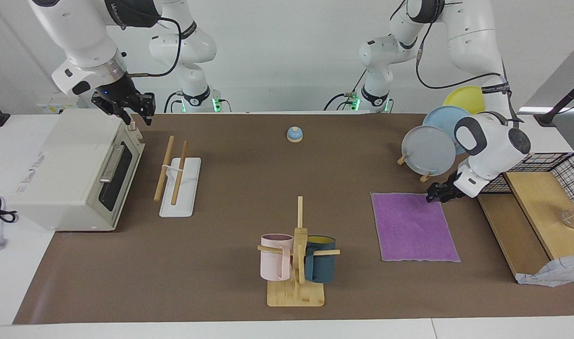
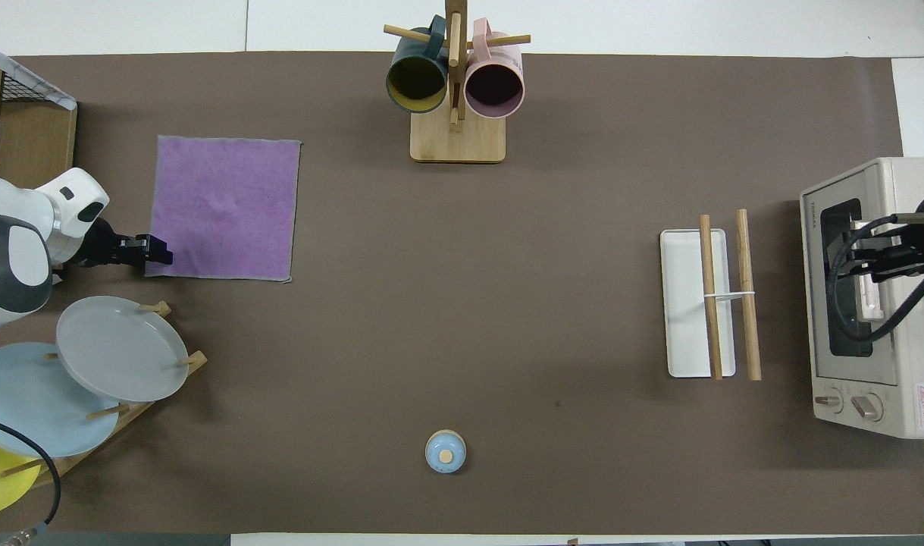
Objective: Fold towel and hang on rack
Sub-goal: 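Reach the left gripper to the purple towel's nearest edge and grasp it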
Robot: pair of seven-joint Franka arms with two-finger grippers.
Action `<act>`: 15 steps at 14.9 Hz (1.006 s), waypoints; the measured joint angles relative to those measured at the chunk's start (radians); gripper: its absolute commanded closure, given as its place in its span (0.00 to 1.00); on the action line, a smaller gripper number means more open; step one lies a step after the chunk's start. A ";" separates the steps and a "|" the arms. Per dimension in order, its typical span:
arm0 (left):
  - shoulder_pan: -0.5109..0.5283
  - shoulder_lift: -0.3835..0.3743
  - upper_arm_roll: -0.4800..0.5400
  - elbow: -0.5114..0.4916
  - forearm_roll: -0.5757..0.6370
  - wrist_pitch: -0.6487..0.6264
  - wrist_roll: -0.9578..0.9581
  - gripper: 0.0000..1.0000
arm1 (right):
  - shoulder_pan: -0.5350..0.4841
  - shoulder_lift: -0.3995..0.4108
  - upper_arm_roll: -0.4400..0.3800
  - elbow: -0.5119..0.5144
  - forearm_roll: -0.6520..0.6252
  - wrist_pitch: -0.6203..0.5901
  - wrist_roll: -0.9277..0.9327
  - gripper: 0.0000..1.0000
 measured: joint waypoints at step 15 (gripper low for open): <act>-0.002 -0.001 -0.004 0.000 0.000 -0.001 0.001 1.00 | -0.002 -0.020 0.001 -0.026 0.032 -0.040 -0.064 0.87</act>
